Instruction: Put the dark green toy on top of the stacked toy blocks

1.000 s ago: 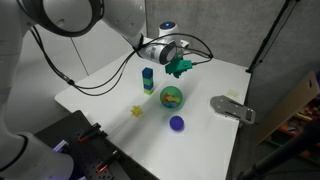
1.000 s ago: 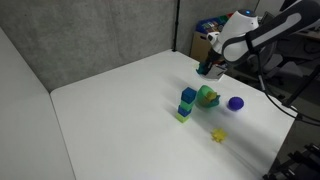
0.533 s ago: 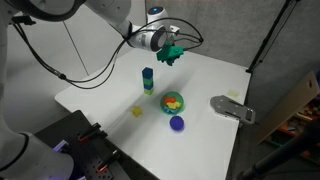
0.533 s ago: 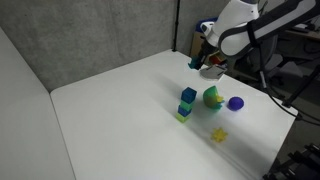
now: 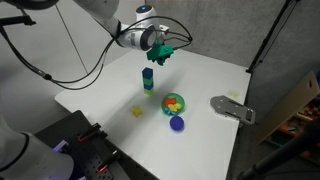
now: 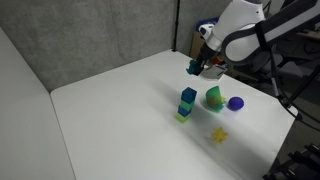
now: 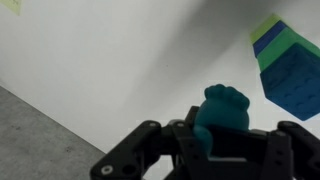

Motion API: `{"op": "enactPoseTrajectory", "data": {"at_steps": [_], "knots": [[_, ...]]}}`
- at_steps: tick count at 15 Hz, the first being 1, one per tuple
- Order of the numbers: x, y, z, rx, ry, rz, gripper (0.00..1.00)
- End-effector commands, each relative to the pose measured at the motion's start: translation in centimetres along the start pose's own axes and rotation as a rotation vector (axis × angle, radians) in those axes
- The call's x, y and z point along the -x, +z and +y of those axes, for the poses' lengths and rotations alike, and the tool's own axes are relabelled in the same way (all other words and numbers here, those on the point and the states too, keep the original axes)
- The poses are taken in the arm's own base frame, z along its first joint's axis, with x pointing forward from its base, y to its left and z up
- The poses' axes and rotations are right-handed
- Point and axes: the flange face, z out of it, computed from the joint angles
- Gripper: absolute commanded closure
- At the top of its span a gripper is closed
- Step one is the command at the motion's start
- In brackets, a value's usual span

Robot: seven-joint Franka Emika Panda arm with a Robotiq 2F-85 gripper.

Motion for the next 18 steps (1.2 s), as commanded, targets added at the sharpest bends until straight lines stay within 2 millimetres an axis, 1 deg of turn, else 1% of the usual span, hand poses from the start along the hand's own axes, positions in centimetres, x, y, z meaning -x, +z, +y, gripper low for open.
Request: {"op": "enactPoseTrajectory", "data": {"at_steps": [1, 7, 14, 18], "knots": [[0.7, -1.2, -2.1, -0.004, -0.012, 0.013, 0.97], [1.0, -1.5, -5.0, 0.009, -0.052, 0.053, 0.97], [1.7, -1.0, -7.0, 0.022, -0.098, 0.059, 0.97], [1.6, -0.6, -8.0, 0.029, -0.124, 0.07, 0.97]]}}
